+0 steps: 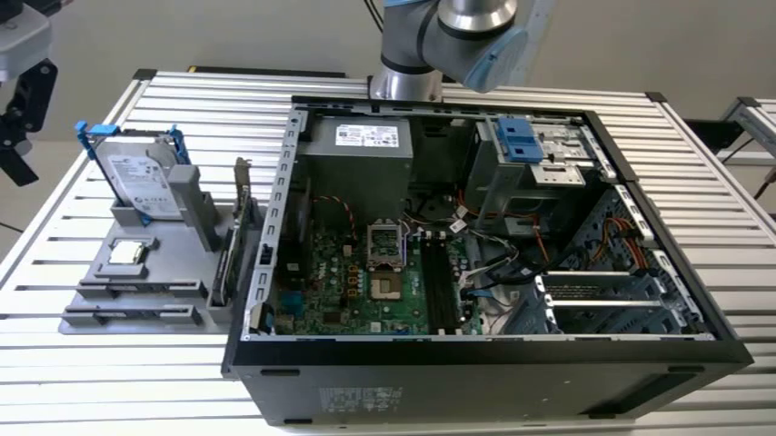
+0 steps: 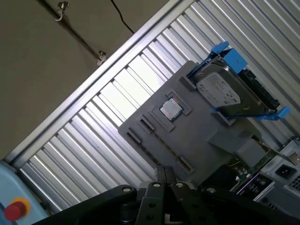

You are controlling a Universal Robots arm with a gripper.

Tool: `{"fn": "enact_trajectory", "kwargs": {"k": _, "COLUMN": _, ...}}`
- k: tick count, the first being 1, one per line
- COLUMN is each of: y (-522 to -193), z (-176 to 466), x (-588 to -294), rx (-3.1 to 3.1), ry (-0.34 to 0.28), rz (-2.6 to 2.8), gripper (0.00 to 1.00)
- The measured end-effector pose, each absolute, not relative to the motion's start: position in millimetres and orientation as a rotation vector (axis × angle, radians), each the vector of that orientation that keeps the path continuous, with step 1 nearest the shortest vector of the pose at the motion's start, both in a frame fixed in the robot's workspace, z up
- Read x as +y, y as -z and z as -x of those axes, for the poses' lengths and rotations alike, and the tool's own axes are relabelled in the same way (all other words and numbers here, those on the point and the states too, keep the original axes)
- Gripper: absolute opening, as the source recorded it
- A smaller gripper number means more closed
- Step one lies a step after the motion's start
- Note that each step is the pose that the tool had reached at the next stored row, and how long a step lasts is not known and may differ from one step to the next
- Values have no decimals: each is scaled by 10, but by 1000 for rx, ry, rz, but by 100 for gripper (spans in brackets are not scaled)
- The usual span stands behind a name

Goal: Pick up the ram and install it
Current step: 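Pick up the ram and move it above insertion slot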

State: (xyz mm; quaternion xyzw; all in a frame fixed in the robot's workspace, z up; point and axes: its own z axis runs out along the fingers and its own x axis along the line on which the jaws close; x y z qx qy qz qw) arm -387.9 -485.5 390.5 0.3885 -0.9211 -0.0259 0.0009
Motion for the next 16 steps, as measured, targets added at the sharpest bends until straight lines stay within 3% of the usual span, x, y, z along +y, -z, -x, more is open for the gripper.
{"fn": "enact_trajectory", "kwargs": {"k": 16, "y": -3905, "z": 3879, "x": -4855, "rx": -2847, "ry": 81, "rz": -1318, "gripper": 0}}
